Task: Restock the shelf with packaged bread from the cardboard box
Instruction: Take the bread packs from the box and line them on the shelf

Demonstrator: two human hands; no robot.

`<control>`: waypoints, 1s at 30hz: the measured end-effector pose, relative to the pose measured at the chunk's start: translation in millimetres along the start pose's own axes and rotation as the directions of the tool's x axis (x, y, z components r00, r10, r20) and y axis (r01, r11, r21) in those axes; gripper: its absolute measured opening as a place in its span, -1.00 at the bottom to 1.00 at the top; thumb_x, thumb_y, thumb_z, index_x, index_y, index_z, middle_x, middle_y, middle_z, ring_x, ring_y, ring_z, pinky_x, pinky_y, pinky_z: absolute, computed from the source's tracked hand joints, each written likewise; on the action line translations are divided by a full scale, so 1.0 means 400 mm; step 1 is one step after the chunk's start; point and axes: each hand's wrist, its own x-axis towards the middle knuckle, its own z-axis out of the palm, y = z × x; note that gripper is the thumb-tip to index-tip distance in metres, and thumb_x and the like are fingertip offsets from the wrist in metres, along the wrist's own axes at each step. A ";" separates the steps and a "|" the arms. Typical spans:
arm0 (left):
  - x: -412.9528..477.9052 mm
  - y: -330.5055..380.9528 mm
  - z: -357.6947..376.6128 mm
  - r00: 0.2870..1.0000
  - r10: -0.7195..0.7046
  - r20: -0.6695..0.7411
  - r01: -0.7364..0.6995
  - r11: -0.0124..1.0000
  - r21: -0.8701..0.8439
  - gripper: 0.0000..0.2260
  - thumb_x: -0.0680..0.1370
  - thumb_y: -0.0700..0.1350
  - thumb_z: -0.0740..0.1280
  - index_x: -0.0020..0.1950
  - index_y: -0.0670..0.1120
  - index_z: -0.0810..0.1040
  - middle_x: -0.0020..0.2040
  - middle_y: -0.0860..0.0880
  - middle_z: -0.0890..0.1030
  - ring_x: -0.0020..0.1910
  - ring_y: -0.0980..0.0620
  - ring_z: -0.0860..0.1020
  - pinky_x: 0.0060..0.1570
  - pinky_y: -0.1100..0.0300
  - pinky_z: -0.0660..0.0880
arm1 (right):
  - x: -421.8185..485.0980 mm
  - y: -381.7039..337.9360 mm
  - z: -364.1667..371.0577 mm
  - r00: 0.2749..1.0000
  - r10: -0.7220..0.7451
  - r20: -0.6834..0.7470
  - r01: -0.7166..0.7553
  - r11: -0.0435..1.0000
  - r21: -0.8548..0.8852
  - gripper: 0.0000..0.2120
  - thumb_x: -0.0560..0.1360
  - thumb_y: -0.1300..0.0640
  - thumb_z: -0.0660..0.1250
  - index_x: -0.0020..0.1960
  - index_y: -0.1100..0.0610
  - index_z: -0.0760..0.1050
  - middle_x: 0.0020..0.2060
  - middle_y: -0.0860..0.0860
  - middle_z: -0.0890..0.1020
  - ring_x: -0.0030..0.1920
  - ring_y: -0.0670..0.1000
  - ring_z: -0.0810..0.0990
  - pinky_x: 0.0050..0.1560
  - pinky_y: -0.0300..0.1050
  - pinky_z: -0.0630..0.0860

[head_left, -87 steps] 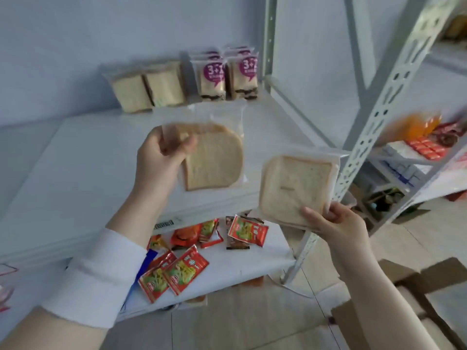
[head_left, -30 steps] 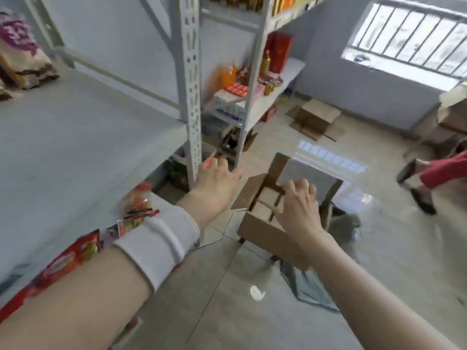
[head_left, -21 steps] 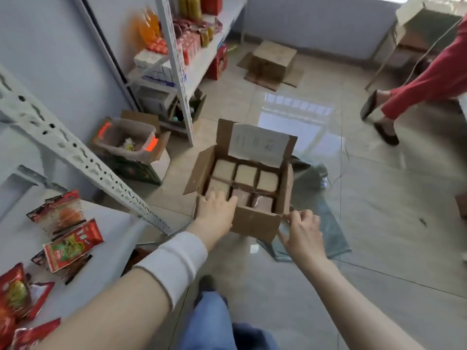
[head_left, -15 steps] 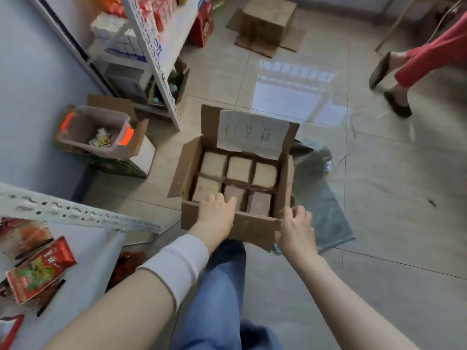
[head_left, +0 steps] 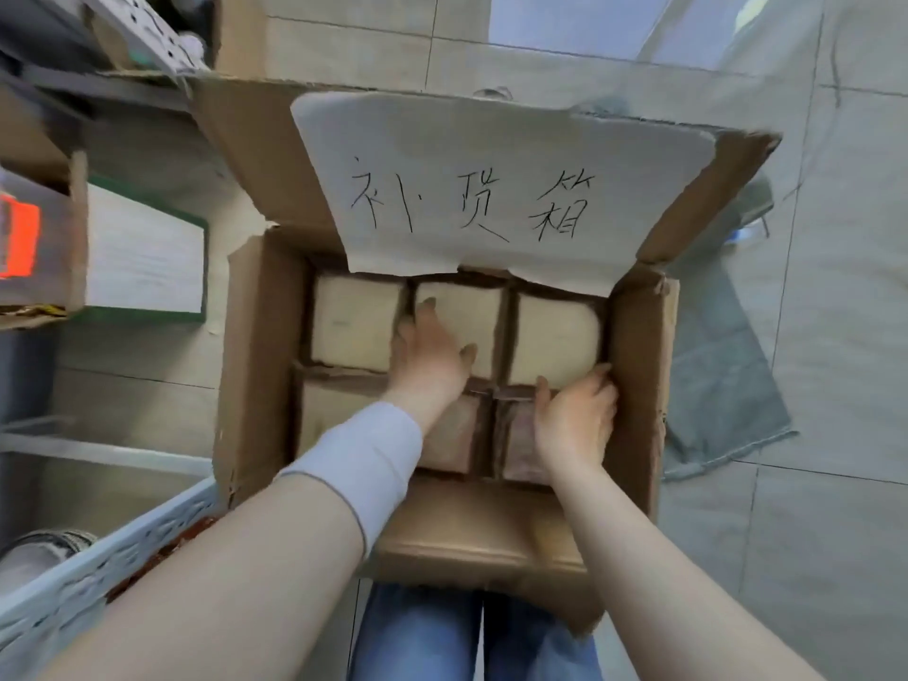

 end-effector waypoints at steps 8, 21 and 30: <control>0.057 0.023 0.013 0.962 -0.086 -0.258 0.006 0.956 -0.294 -0.43 0.48 -0.06 0.37 0.33 -0.20 0.13 0.33 -0.19 0.41 0.27 -0.19 0.41 0.17 0.06 0.37 | 0.033 -0.029 0.012 0.985 0.111 -0.135 -0.099 0.990 0.098 -0.40 0.46 0.03 0.35 0.39 0.19 0.18 0.30 0.24 0.42 0.33 0.24 0.31 0.30 0.08 0.18; -0.119 0.028 -0.099 0.952 0.278 -0.126 -0.304 0.900 -0.314 -0.67 0.36 -0.11 0.50 -0.03 -0.12 0.41 -0.04 -0.07 0.54 -0.04 -0.02 0.47 -0.11 0.20 0.36 | -0.096 0.064 -0.161 0.998 -0.034 -0.054 0.044 0.979 0.198 -0.65 0.40 0.02 0.43 0.09 0.18 0.49 0.03 0.14 0.61 0.08 0.16 0.53 -0.03 -0.10 0.36; -0.648 -0.121 -0.381 0.877 0.146 -0.458 -0.415 0.712 -0.567 -0.75 0.39 -0.04 0.47 -0.05 0.14 0.44 -0.06 0.19 0.56 -0.07 0.33 0.53 -0.14 0.45 0.44 | -0.423 0.183 -0.391 0.945 -0.295 0.141 0.220 0.893 0.393 -0.71 0.30 0.05 0.52 -0.04 0.12 0.56 -0.14 0.05 0.67 -0.10 0.05 0.64 -0.09 -0.08 0.54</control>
